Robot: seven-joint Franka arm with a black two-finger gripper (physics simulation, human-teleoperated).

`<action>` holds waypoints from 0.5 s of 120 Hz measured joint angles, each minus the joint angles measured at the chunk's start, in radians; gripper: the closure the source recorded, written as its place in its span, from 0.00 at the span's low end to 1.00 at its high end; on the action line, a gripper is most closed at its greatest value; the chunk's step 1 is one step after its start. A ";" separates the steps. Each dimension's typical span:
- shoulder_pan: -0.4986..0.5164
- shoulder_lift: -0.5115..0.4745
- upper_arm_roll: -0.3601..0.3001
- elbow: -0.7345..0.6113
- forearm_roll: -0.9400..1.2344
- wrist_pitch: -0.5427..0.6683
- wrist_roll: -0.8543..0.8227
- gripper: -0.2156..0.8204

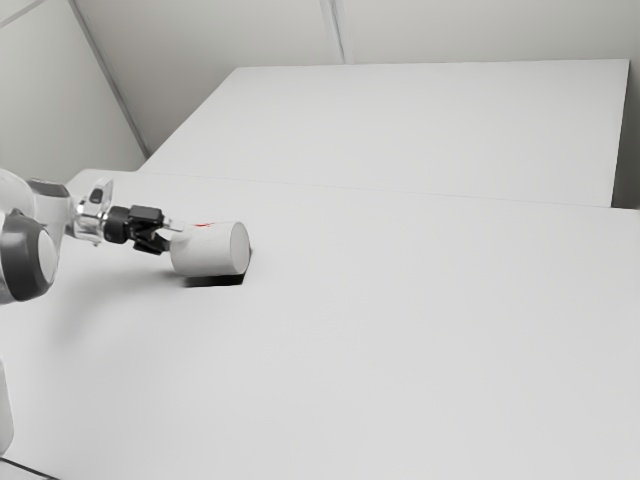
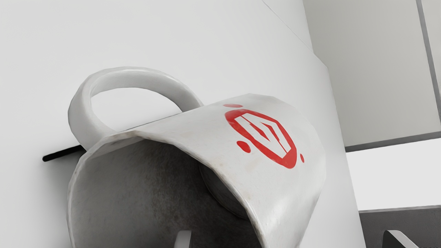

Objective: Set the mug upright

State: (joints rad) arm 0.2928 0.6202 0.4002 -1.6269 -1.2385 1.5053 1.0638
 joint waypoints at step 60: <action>-0.024 -0.027 -0.001 -0.032 -0.004 -0.006 0.025 0.53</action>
State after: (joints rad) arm 0.2686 0.5930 0.3987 -1.6589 -1.2421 1.4989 1.0888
